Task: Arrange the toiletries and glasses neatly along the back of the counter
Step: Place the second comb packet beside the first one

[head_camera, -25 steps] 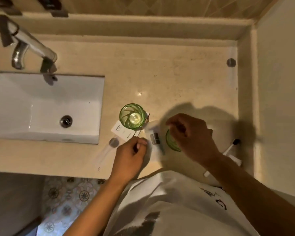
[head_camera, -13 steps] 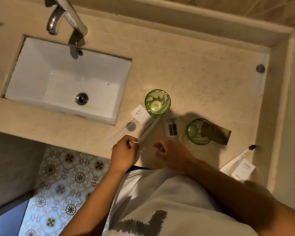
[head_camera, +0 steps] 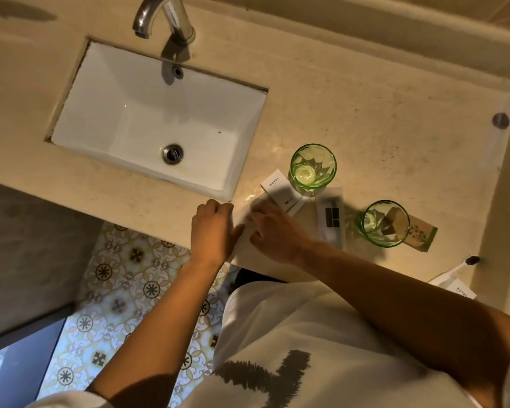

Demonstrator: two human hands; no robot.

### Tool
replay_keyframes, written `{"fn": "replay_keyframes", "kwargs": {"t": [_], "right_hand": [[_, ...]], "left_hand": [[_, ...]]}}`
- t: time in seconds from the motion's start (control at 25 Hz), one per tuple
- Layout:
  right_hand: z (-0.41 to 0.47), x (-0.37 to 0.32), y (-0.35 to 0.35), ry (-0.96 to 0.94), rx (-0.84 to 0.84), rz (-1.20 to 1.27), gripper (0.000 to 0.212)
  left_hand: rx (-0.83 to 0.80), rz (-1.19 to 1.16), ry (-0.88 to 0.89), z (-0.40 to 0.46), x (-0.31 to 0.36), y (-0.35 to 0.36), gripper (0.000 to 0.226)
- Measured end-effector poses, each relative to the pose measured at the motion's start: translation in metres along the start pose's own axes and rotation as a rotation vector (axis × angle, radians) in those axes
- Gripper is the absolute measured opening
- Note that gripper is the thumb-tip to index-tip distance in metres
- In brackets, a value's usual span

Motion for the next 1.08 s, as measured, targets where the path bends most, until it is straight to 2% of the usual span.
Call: {"fn": "replay_keyframes", "kwargs": {"t": [0.08,0.2,0.44,0.6,0.72,0.84,0.96,1.08], "right_hand": [[0.002,-0.001,0.005,0.01,-0.045,-0.061,0.04],[0.002,-0.004,0.005,-0.015,-0.008,-0.039,0.039],[-0.002,-0.011,0.015,-0.047,-0.021,0.044,0.036],[-0.004,-0.003,0.014,0.132,0.078,0.251,0.045],[-0.004,0.005,0.007,0.246,0.135,0.355,0.062],[-0.003,0.012,0.0,0.322,0.153,0.371,0.064],[-0.003,0.015,-0.001,0.332,0.168,0.366,0.056],[-0.002,0.016,0.003,0.388,0.127,0.379,0.028]], "left_hand": [[0.007,0.002,0.008,0.003,0.002,0.004,0.047],[-0.002,-0.069,0.014,0.004,0.001,0.009,0.038],[-0.099,-0.248,-0.132,-0.002,-0.008,0.018,0.031],[-0.213,-0.411,-0.183,-0.013,-0.015,0.024,0.011],[-0.33,-0.657,-0.248,-0.021,-0.02,0.028,0.011],[-0.429,-0.808,-0.297,-0.033,-0.03,0.032,0.026],[-0.516,-0.93,-0.338,-0.049,-0.046,0.031,0.02],[-0.503,-1.15,-0.484,-0.061,-0.059,0.02,0.017]]}}
Point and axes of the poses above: each hand's wrist, its own z-axis towards the middle knuckle, its own y-axis out of the palm, x = y × z, the point moved 4 cm from there along z, towards the middle knuckle, and after that the axes turned 12 degrees about z, right-handed, at the moved point
